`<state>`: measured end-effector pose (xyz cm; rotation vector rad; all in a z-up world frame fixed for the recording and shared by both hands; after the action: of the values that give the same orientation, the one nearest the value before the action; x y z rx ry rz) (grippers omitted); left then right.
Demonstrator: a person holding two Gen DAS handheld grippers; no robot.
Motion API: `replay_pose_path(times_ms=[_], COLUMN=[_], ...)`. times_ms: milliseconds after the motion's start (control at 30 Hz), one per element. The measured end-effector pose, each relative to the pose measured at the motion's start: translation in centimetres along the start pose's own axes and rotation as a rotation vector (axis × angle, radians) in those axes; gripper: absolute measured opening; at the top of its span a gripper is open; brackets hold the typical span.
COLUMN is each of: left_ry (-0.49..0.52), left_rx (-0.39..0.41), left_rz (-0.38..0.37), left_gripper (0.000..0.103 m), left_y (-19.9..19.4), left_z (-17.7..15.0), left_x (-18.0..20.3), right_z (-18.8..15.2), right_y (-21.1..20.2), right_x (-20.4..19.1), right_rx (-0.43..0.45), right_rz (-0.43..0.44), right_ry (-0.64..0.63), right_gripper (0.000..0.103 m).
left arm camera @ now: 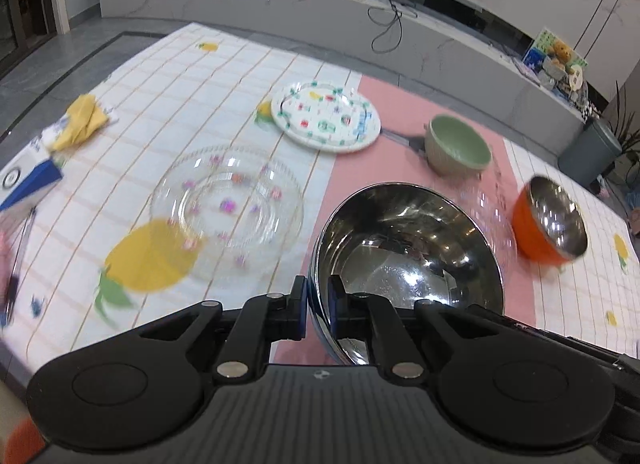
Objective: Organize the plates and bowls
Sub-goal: 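Lift the blue steel bowl with both tools toward the orange bowl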
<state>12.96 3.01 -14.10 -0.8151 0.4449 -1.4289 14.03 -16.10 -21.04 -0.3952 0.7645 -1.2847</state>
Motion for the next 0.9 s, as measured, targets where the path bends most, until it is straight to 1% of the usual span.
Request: replay_pose_path(times_ms=[167,467,733,867,900], left_ry=[0.003,0.002,0.025,0.023,0.02], left_rx=[-0.036,-0.1,-0.095,-0.088,-0.091], left_rz=[0.002,-0.004,0.023,0.027,0.027], left_gripper=[0.011,0.01,0.01,0.01,0.012], left_y=[-0.7,-1.0,-0.5,-0.4,-0.3], left_z=[-2.4,-5.5,-6.3,-6.1,-6.1], left_x=[-0.8,-1.5,-1.6,-1.6,-1.7], right_z=[-2.8,-5.7,-6.7,-6.8,-6.8], right_y=[-1.1,-2.3,-1.7,-1.5,-1.5], right_x=[0.3,0.3,0.6,0.5,0.4], right_rx=[-0.055,-0.098,-0.111,-0.1,-0.099], right_rz=[0.01,-0.008,-0.018,-0.017,-0.017], right_ry=[0.03,0.003,-0.006,-0.018,-0.019], right_gripper=[0.011,0.012,0.012,0.011,0.012])
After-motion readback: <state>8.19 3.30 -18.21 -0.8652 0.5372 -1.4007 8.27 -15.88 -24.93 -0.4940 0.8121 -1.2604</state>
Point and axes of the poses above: each gripper's, at about its wrist camera, not at the fingertips, and y roughly the way its jaws point, x to its right, z to its top, the point moved 8 cm from there along y, roughly the way its jaws point, and after that the axes turned 11 degrees about x, right-handed, at the moved point
